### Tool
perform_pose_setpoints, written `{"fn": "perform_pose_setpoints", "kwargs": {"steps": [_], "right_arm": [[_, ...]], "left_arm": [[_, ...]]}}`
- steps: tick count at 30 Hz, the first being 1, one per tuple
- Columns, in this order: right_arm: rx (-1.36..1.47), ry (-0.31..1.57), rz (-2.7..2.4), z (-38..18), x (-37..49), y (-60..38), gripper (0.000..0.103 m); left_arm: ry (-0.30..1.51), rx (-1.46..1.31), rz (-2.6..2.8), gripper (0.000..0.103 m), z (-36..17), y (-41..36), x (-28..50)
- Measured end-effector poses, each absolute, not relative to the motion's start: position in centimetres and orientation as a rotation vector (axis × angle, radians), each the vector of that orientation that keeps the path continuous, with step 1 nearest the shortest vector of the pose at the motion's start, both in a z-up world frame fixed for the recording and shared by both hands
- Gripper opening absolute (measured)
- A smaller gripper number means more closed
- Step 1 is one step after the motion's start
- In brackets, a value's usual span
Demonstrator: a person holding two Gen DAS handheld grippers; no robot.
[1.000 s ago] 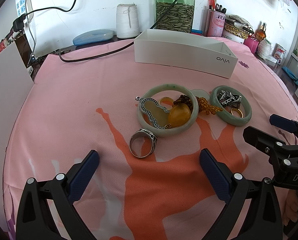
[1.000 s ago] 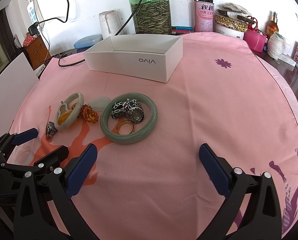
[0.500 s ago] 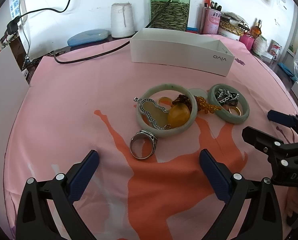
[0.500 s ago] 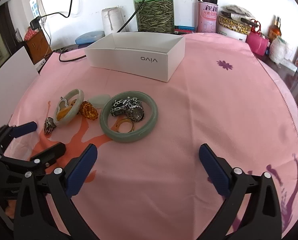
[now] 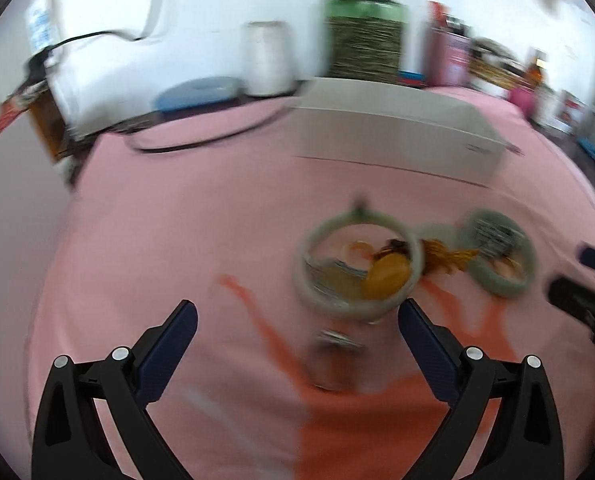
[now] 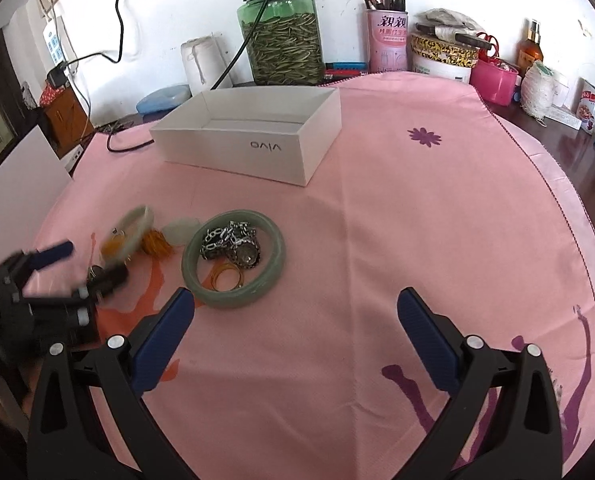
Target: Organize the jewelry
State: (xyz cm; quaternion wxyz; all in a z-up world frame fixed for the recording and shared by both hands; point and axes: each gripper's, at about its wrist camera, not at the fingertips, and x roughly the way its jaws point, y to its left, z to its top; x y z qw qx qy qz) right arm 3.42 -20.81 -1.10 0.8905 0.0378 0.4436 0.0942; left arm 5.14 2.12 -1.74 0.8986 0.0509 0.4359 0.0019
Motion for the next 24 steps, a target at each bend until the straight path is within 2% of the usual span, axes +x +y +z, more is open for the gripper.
{"fn": "perform_pose_setpoints", "kwargs": {"steps": [8,14,19,24], "right_arm": [[-0.011,0.93,0.211,-1.8,3.1,-19.2,0.097],[-0.054,0.924,0.215,-1.9,3.3,-18.6,0.097],[-0.028,0.946,0.22,-2.2,3.6,-18.9,0.097],[-0.048,0.945,0.222,-2.3,3.4,-18.6,0.097]], "left_arm": [[0.851,-0.048,0.186,0.098,-0.3,6.7,5.5],[0.831,0.017,0.041,0.098,0.3,3.6,6.1],[0.939,-0.121,-0.021,0.098,-1.5,5.4,7.9],[0.998,0.096,-0.127,0.098,-2.2,3.3,6.3]]}}
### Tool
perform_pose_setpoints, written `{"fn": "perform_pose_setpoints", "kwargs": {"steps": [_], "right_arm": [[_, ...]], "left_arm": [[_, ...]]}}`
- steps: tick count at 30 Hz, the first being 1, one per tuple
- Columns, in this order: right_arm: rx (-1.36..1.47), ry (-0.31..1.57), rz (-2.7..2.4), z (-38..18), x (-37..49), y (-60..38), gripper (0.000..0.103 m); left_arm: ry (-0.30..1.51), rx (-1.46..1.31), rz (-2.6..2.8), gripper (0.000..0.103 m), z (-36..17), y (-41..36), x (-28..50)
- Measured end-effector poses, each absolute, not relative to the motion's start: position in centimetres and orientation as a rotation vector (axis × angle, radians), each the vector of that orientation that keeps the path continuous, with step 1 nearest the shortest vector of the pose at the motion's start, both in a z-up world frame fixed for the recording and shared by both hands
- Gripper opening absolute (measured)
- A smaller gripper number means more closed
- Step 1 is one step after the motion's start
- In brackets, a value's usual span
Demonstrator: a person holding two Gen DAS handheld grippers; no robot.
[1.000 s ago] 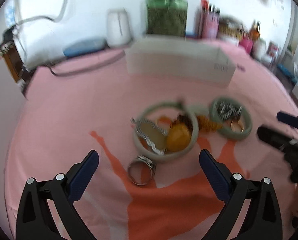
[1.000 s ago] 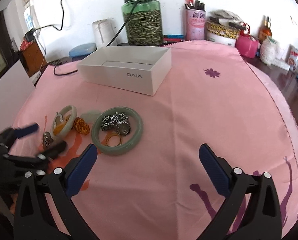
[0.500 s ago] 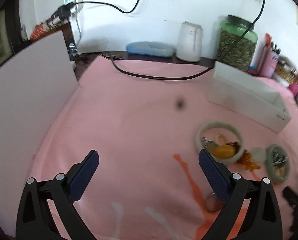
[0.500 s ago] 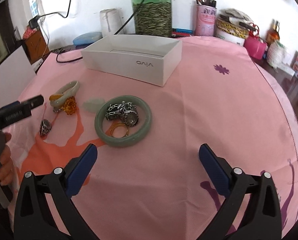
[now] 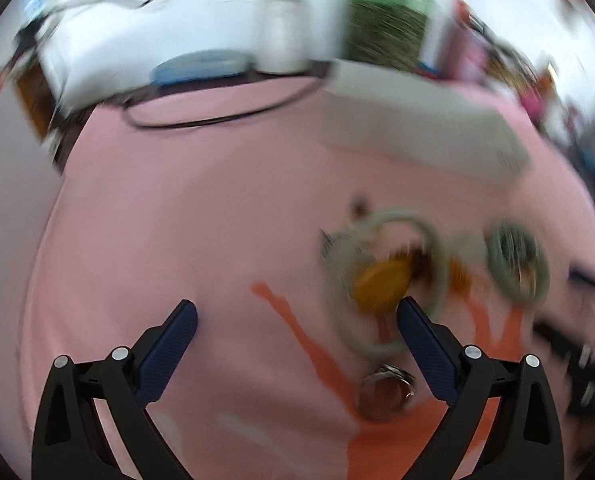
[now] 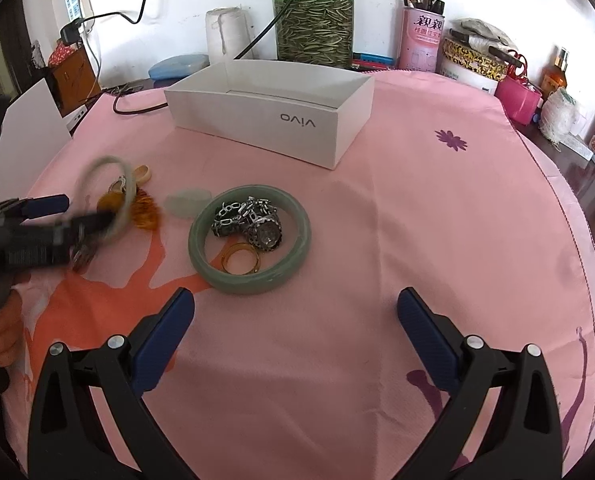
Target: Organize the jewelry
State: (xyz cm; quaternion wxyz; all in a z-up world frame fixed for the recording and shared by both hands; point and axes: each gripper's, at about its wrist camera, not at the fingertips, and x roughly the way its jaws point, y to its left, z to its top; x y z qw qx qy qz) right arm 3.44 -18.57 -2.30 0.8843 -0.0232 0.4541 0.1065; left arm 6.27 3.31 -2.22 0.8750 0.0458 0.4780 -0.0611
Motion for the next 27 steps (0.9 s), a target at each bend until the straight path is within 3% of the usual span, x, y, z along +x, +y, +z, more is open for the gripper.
{"fn": "perform_pose_setpoints", "kwargs": {"steps": [10,22,27], "right_arm": [[-0.075,0.93,0.225,-2.1,3.1,-18.1,0.097],[-0.066,0.843,0.222,-0.8,3.6,-18.3,0.097],[-0.207,0.869,0.115,-1.6,5.7,-17.8,0.096]], "left_arm": [[0.999,-0.075,0.087,0.097,-1.7,8.9,7.0],[0.925,-0.024,-0.011,0.097,-0.5,6.2,6.1],[0.951,0.005,-0.045,0.097,-1.5,4.9,6.2]]}}
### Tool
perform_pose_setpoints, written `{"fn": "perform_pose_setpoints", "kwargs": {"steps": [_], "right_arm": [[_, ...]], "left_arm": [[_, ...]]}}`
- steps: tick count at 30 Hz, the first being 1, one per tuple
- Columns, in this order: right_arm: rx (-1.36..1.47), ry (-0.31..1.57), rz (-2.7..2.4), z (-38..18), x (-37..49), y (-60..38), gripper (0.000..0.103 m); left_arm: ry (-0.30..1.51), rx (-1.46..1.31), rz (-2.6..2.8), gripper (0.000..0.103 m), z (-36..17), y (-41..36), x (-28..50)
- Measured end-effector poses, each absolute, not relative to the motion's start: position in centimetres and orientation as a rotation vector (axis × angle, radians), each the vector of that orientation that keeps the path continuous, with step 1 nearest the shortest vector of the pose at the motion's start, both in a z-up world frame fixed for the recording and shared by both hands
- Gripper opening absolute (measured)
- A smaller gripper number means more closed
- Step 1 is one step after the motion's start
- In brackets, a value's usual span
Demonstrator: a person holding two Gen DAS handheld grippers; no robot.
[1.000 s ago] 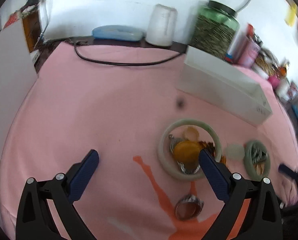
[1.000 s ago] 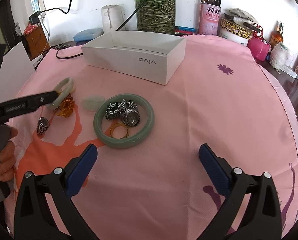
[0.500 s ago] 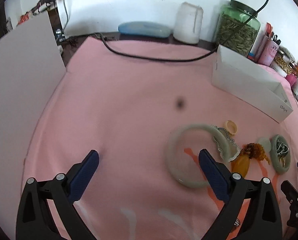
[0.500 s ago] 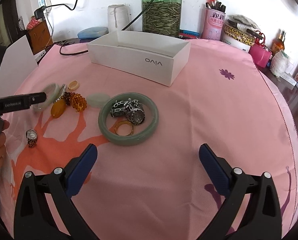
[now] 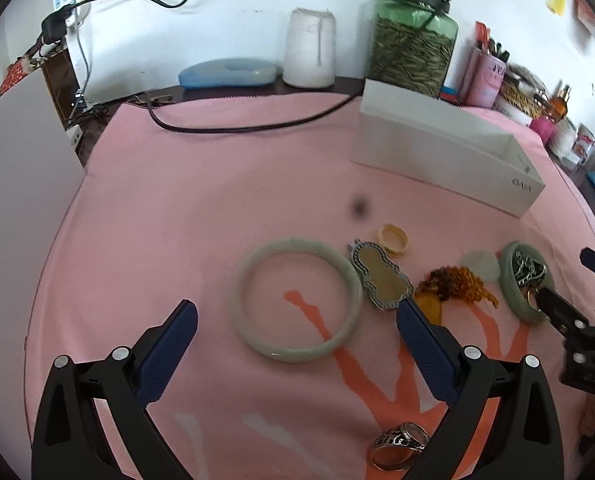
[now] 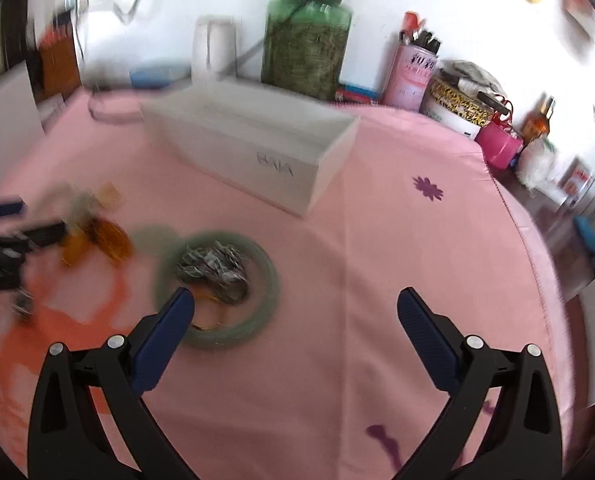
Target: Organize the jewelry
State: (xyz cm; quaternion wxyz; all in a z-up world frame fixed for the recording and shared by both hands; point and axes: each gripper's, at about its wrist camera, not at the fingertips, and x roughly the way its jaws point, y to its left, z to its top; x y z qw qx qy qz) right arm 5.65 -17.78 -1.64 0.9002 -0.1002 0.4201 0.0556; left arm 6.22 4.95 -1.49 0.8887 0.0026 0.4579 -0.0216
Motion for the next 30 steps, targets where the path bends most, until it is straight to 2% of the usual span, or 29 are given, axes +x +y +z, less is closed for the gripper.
{"fn": "perform_pose_setpoints", "kwargs": {"steps": [8,13,16,22,26,30], "right_arm": [[-0.198,0.968,0.336,-3.3,3.5,-17.6,0.096],[-0.173,0.924,0.319,-1.5,4.3,-17.8,0.096],[-0.138,0.899,0.353,0.0,5.5,-16.6,0.096],[-0.195,0.886,0.372,-1.2,5.6,-14.5,0.096],[-0.244,0.88,0.326,-1.8,4.6,-16.3,0.08],[-0.246,0.865,0.323,-2.1,3.7,-17.8,0.08]], "left_arm": [[0.972,0.047,-0.065,0.098,-2.0,3.9,6.0],[0.949,0.081,-0.091,0.098,-1.6,3.3,5.7],[0.937,0.033,-0.018,0.097,-1.2,5.0,6.2],[0.969,-0.127,0.032,0.097,-1.4,8.4,7.0],[0.978,-0.099,0.009,0.097,-1.5,7.6,6.9],[0.935,0.069,0.039,0.098,-1.9,5.2,6.5]]}}
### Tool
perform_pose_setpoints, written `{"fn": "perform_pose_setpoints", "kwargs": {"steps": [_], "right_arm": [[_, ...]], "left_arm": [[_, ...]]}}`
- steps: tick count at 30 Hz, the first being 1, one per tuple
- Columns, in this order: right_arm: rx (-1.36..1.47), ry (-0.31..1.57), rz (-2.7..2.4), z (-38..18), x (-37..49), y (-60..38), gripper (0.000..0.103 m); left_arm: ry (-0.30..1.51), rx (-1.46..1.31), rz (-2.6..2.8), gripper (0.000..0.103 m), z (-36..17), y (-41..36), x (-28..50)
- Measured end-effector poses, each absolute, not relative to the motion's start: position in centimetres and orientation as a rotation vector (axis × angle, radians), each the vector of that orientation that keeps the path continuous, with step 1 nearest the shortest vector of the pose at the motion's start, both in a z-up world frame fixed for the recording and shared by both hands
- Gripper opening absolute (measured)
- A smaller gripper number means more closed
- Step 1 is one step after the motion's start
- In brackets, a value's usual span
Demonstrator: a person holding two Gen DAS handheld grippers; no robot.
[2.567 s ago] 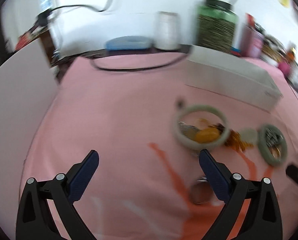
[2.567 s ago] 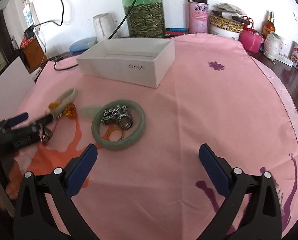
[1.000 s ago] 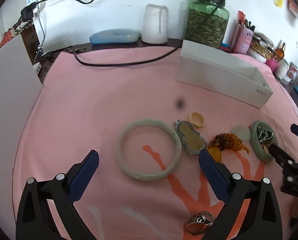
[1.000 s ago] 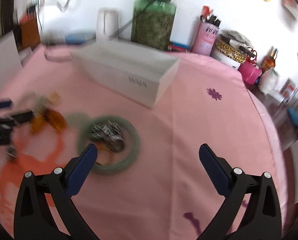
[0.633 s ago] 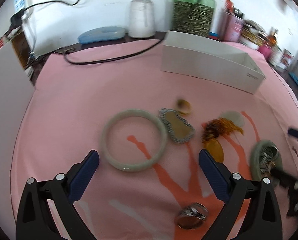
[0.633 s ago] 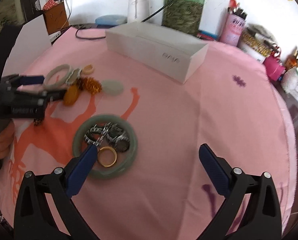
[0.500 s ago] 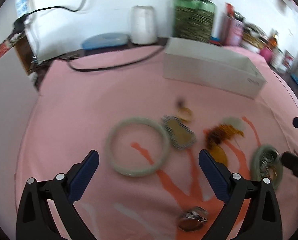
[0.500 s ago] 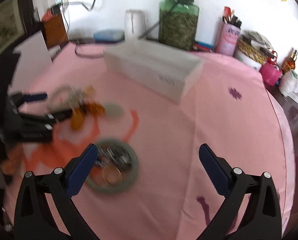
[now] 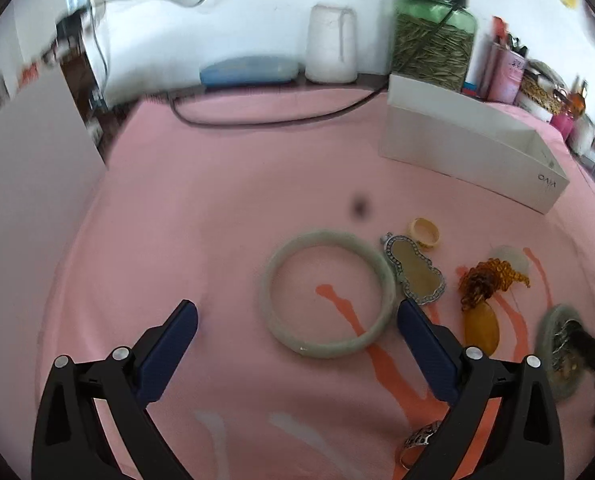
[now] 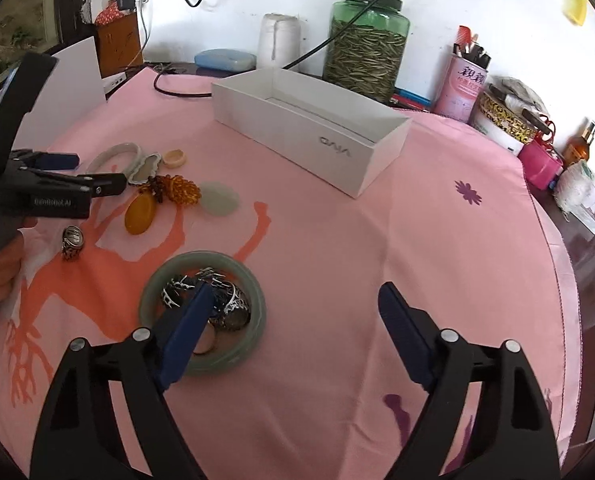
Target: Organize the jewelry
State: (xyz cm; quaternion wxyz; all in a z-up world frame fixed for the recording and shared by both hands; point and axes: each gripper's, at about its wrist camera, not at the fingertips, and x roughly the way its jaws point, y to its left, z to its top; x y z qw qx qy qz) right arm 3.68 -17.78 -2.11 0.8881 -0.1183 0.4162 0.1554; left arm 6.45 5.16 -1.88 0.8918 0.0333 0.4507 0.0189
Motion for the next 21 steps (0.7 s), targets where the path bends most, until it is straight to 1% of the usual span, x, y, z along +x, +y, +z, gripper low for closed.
{"fn": "perform_pose_setpoints", "kwargs": {"steps": [5,8,11,14,17,21], "right_arm": [[-0.211,0.821,0.232,-1.1,3.8,-20.0,0.08],[-0.144,0.812,0.353,-0.2,3.0,-20.1,0.08],[-0.154,0.808,0.482,0.5,1.8,-18.6,0.08],[-0.203,0.843,0.509,-0.4,1.6,-17.5,0.08],[-0.193,0.886,0.511,-1.4,1.8,-17.2,0.08],[-0.164,0.895,0.486,-1.5,2.3,-18.0,0.08]], "left_arm": [[0.952,0.062,-0.039,0.098,-2.0,4.3,5.9],[0.951,0.08,-0.08,0.098,-2.0,3.4,5.4],[0.946,0.093,-0.078,0.098,-2.1,3.1,5.3],[0.964,0.059,-0.088,0.098,-2.2,3.5,5.6],[0.963,0.054,-0.079,0.099,-2.2,3.7,5.6],[0.945,0.05,-0.074,0.099,-2.3,3.6,5.5]]}}
